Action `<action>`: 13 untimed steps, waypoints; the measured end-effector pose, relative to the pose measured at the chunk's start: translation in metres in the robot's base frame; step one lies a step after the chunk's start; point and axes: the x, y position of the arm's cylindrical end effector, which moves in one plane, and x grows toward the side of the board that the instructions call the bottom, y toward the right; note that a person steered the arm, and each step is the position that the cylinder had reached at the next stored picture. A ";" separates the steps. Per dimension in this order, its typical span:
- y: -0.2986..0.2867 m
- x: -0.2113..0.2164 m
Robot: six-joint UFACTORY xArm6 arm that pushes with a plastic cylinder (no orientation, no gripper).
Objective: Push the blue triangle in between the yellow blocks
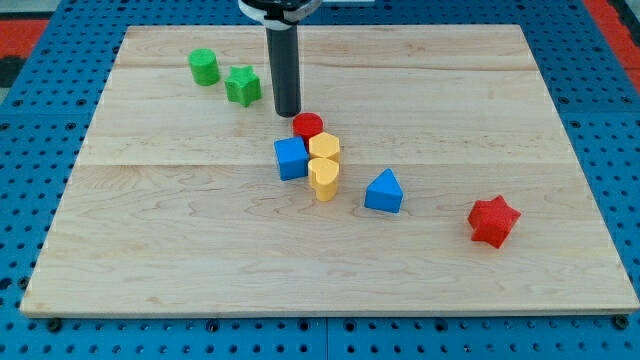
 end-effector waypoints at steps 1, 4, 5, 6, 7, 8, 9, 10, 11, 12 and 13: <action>0.013 -0.023; 0.162 0.074; 0.157 0.146; 0.141 0.182; 0.098 0.155; 0.122 0.151; 0.145 0.155; 0.173 0.143; 0.127 0.132; 0.107 0.133; 0.108 0.111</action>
